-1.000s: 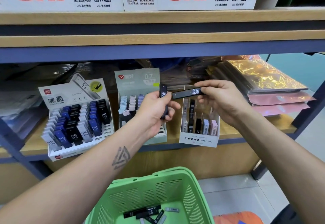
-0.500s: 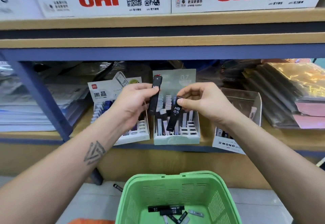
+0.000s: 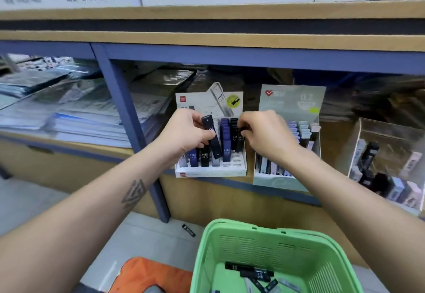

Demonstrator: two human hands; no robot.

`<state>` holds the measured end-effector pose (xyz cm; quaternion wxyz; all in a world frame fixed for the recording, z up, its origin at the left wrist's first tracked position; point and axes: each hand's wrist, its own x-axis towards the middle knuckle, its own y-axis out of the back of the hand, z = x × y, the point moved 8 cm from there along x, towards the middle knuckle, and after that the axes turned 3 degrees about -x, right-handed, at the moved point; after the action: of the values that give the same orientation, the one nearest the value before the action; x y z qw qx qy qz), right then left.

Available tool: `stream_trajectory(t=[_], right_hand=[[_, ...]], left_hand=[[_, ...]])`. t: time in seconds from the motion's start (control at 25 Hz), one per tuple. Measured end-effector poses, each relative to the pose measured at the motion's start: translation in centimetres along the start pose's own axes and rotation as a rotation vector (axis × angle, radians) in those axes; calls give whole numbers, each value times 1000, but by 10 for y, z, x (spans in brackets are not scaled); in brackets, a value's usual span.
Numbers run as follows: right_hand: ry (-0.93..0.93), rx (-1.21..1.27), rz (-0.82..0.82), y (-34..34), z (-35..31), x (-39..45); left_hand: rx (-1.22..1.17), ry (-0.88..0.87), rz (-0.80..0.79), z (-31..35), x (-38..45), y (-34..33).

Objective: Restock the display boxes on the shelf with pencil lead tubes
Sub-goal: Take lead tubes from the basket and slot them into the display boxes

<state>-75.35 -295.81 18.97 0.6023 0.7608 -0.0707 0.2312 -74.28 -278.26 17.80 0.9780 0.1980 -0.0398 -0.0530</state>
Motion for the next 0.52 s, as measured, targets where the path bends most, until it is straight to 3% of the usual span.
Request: stream_trajectory(t=[0.52], right_hand=[[-89,-18,-155,-33,5,34]], left_hand=[[26,-9,-36,-5,0,-2]])
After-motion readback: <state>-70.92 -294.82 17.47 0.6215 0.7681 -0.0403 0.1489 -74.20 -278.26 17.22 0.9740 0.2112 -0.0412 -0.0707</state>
